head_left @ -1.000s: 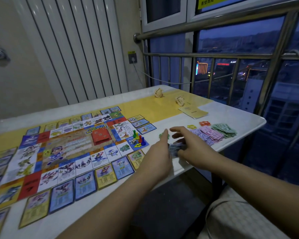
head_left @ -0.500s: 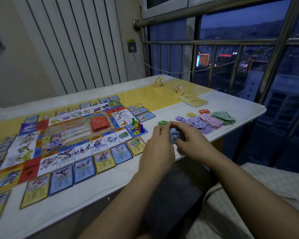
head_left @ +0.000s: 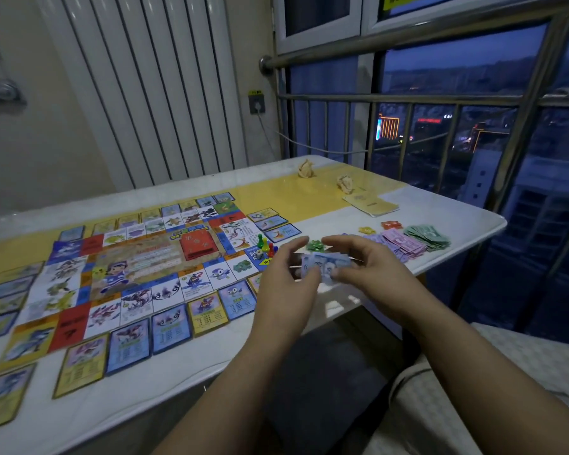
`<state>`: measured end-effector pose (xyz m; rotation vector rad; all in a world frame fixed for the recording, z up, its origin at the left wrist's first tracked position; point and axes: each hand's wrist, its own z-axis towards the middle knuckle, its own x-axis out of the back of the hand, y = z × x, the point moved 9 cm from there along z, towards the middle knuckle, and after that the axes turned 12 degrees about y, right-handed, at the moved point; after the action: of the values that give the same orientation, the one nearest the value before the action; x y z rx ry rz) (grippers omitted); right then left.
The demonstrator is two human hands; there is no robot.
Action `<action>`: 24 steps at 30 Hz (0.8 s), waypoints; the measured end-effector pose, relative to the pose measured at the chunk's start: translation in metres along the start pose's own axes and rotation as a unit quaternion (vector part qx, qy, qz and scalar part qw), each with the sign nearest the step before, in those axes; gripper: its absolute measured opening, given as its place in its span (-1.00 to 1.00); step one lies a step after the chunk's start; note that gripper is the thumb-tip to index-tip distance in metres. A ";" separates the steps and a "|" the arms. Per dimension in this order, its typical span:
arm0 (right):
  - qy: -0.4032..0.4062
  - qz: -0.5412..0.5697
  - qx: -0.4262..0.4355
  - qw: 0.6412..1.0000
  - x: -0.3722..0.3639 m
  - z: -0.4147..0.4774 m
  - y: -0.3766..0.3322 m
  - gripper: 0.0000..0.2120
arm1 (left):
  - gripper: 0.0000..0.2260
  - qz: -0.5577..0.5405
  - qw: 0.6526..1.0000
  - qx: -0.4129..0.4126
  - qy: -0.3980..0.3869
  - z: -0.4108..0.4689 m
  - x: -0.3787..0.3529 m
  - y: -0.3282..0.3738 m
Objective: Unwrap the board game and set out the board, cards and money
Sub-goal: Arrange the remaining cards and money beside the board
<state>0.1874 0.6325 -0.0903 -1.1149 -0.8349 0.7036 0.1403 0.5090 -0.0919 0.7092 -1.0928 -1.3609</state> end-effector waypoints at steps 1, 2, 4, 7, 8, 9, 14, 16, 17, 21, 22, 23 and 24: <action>-0.020 0.033 -0.005 0.999 -0.006 -0.004 -0.008 -0.58 | -0.64 -0.069 0.997 0.045 -0.009 -0.002 0.007 0.001; -0.043 0.056 -0.002 0.998 -0.015 -0.009 -0.018 -0.59 | -0.64 -0.138 0.985 0.096 -0.024 -0.003 0.013 0.000; -0.090 0.068 0.013 0.994 -0.035 -0.018 -0.037 -0.63 | -0.60 -0.276 0.934 0.216 -0.077 -0.012 0.019 -0.001; -0.143 0.024 0.053 0.988 -0.066 -0.027 -0.060 -0.67 | -0.54 -0.430 0.836 0.306 -0.153 -0.026 0.033 0.009; -0.155 -0.007 0.077 0.985 -0.077 -0.030 -0.067 -0.68 | -0.56 -0.449 0.822 0.314 -0.154 -0.029 0.042 0.009; -0.164 -0.041 0.105 0.980 -0.088 -0.032 -0.072 -0.70 | -0.59 -0.459 0.816 0.321 -0.144 -0.031 0.051 0.006; -0.166 -0.194 0.248 0.935 -0.131 -0.052 -0.088 -0.69 | -0.60 -0.483 0.807 0.330 -0.085 -0.043 0.090 -0.010; -0.185 -0.261 0.306 0.897 -0.145 -0.065 -0.089 -0.52 | -0.62 -0.466 0.815 0.336 -0.072 -0.049 0.106 -0.018; -0.195 -0.285 0.326 0.880 -0.152 -0.071 -0.089 -0.45 | -0.64 -0.455 0.821 0.339 -0.067 -0.052 0.113 -0.022; -0.192 -0.305 0.401 0.842 -0.177 -0.089 -0.095 -0.54 | -0.70 -0.427 0.827 0.360 -0.064 -0.065 0.128 -0.031; -0.193 -0.288 0.413 0.842 -0.180 -0.092 -0.098 -0.60 | -0.71 -0.427 0.826 0.362 -0.066 -0.067 0.130 -0.033; -0.197 -0.271 0.413 0.847 -0.182 -0.092 -0.100 -0.63 | -0.71 -0.433 0.823 0.361 -0.073 -0.069 0.132 -0.032; -0.200 -0.255 0.406 0.854 -0.182 -0.091 -0.101 -0.62 | -0.71 -0.443 0.817 0.359 -0.083 -0.070 0.134 -0.031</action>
<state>0.1791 0.4089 -0.0529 0.0394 -0.9888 0.7310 0.1752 0.3613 -0.1200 1.8602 -1.5213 -1.7864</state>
